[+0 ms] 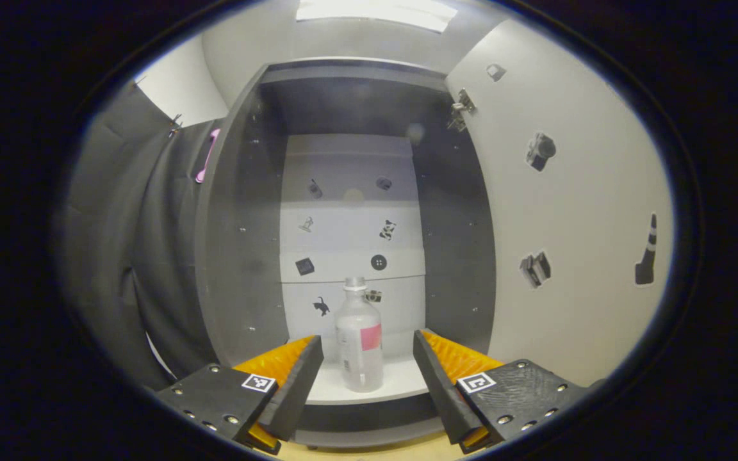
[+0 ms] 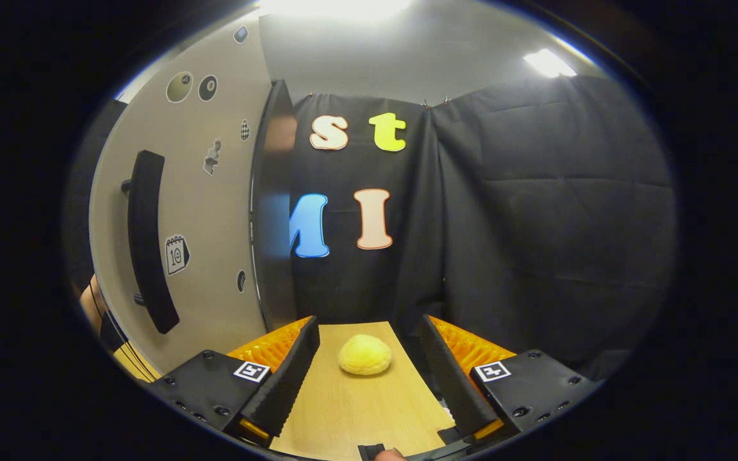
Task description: Open the cabinet door with the right hand, grasp the bottle in the cabinet with the left hand and place it on the coaster, then close the cabinet door with the right hand.
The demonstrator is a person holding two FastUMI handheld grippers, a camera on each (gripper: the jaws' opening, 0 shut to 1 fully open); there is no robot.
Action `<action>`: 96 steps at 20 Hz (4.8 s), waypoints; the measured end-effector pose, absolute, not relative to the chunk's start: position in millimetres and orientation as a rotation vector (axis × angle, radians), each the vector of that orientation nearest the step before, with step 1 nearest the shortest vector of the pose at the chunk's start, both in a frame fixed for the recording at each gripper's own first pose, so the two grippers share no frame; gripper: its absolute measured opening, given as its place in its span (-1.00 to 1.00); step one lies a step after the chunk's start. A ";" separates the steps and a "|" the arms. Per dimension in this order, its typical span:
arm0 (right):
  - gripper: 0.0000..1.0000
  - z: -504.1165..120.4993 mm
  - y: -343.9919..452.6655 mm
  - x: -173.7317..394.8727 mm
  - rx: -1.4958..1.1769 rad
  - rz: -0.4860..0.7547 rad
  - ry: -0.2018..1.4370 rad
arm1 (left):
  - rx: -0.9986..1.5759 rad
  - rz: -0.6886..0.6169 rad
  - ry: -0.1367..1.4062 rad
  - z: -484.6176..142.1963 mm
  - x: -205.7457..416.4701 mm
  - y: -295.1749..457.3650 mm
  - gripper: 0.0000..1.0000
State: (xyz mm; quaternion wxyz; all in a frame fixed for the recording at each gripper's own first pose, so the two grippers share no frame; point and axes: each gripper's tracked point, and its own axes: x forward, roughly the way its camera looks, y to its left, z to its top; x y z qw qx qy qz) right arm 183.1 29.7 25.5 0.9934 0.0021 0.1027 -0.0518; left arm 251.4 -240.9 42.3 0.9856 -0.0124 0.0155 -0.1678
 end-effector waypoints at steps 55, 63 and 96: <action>0.96 3.3 62.7 198.1 0.049 0.096 0.236 | -0.099 0.038 0.054 -34.3 124.9 -48.3 0.42; 0.96 -11.5 65.1 184.5 0.030 0.111 0.249 | -0.114 0.105 0.118 -94.1 77.4 -15.0 0.47; 0.98 -47.6 35.4 156.8 -0.041 0.035 0.372 | -0.082 0.166 0.282 -315.3 26.4 -40.4 0.43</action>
